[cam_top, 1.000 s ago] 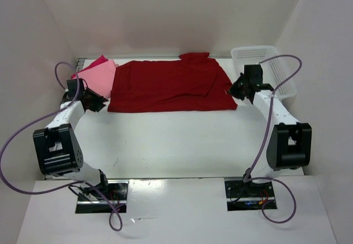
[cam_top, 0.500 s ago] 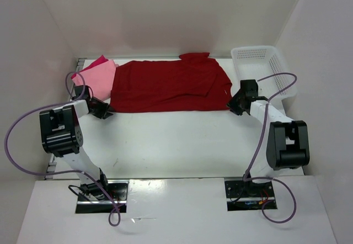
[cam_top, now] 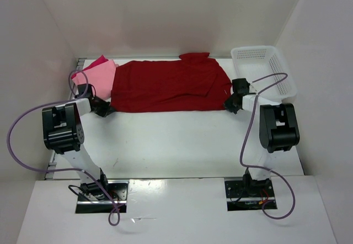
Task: Fold and stack the t-shirts
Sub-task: Fold the flattened tshirt in 1/3 of the way
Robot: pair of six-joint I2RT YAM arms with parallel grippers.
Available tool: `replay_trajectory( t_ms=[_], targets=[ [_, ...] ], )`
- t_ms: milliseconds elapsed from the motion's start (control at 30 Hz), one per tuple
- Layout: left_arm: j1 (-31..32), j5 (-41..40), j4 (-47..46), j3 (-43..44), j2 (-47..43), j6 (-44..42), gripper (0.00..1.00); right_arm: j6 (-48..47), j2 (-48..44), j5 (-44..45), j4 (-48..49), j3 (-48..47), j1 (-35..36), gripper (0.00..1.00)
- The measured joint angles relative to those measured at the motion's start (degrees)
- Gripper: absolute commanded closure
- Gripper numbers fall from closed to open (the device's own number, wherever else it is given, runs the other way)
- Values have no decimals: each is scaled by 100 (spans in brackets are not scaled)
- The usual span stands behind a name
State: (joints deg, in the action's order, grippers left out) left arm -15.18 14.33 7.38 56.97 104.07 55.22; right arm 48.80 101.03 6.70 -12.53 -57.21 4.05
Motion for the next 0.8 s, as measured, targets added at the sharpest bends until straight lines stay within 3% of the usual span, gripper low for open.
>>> replay_trajectory(
  t_ms=[167, 367, 600, 800],
  targets=[
    [79, -66, 4, -13, -26, -129, 100, 111, -273, 155, 11, 168, 109, 100],
    [-17, -28, 177, -385, -407, -304, 100, 234, -1576, 151, -208, 946, 103, 100],
    [-579, 444, 1062, -1010, -1530, -750, 100, 302, -3851, -463, -1346, 1683, -627, 100],
    [-997, 861, 1921, -1412, -2430, -1156, 100, 328, -4393, -826, -2361, 1679, -496, 100]
  ],
)
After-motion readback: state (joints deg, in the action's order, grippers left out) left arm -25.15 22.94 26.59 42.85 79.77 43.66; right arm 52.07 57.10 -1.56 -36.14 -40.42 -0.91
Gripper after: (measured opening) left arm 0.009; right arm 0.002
